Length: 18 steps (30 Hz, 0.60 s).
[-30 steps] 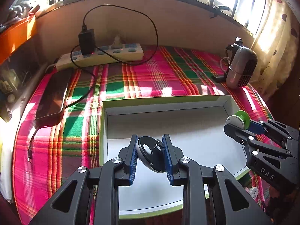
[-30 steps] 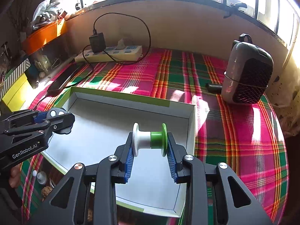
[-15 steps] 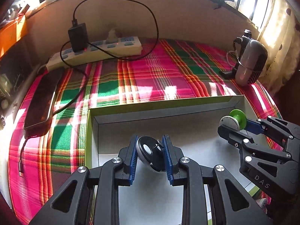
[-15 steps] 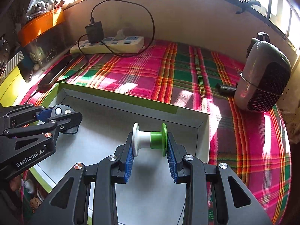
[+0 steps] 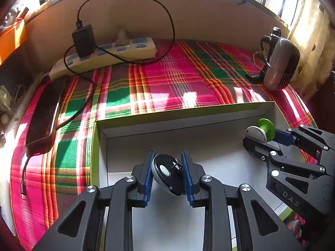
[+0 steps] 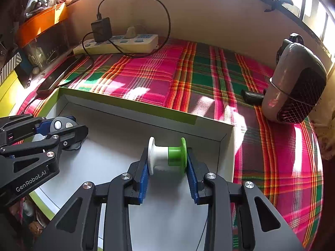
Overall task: Organize objects
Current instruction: 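Open the right gripper to drop the spool while left lowers and releases the disc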
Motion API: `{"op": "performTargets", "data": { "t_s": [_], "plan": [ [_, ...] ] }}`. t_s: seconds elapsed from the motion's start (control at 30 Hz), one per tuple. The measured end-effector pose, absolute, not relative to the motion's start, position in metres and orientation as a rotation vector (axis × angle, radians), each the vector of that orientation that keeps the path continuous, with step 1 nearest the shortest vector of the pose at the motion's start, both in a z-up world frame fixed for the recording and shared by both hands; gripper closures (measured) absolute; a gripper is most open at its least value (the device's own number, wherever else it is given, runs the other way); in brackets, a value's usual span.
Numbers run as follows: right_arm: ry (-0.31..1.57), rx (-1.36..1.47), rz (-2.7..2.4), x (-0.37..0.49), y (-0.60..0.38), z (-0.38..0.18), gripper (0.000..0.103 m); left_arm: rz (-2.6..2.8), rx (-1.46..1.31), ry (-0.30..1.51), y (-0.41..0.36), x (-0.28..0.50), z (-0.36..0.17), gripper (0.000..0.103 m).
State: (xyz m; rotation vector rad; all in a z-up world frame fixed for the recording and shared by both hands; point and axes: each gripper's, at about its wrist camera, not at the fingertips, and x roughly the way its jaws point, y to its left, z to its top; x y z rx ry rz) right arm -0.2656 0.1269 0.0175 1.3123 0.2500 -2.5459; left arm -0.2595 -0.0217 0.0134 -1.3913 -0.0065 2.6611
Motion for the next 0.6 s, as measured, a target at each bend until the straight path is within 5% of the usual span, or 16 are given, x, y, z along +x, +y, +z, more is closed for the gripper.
{"op": "performTargets", "data": {
  "t_s": [0.6],
  "plan": [
    [0.227,1.319,-2.563,-0.2650,0.1299,0.0195,0.058,2.631,-1.395,-0.049,-0.0247,-0.2570,0.0176,0.073]
  ]
}}
